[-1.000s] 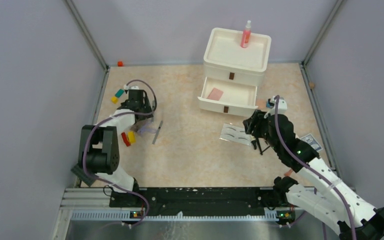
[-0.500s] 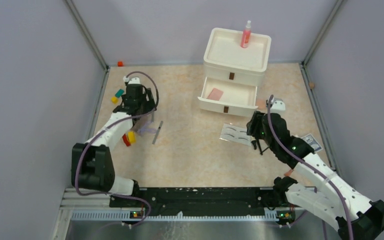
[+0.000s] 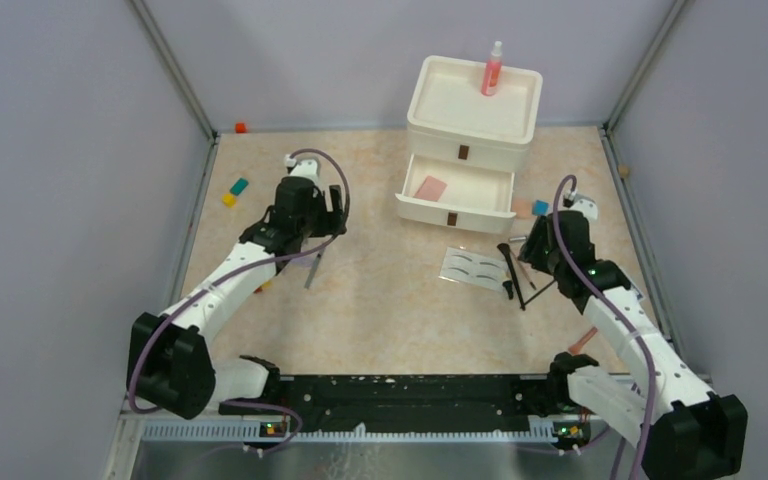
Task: Organize the makeup
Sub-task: Pick up the makeup from the center of the board.
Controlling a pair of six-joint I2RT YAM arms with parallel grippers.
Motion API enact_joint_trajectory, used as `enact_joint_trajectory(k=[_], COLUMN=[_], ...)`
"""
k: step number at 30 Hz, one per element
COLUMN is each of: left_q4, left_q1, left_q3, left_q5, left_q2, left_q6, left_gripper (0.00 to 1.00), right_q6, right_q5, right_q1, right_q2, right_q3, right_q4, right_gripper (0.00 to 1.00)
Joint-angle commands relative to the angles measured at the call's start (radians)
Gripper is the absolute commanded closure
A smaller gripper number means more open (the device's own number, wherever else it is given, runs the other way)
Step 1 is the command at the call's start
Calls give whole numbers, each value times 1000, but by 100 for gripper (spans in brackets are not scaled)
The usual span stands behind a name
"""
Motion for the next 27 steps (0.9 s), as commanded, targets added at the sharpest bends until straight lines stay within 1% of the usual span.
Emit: enact_joint_trajectory(k=[1,6,9,12,16,20,24,27], left_q4=[-31,-177,-248,-258,-210,-167,-160,-155], left_q1=[-3,-2,-4,-3,-3,-3,-2,-2], left_q3=[57,204,267,278,224,168,146,133], left_q5=[103,252,288,260,174,123,86,63], left_q2=[-46,-27,-37,-67,-104,-133,-153,-170], left_q6=[11,34,66,128,207,221,235,244], left_gripper=[14,11,9,5,1,1,1,1], right_q6=[29,92,121,147,199,251,274,287], right_q5=[-64,-61,-42,-24,-24,-16,-9,11], right_q1=[-82,-168,-207,-226,-232,-232,-233,-235], right_q2=[42,90,154,239,352,446,506,563], right_q3=[-28,-55,-31,10,63,120,143,176], right_q4=[47,109,121,119,95,58,93,83], right_gripper=[48,46,42,28,23,21,21,21])
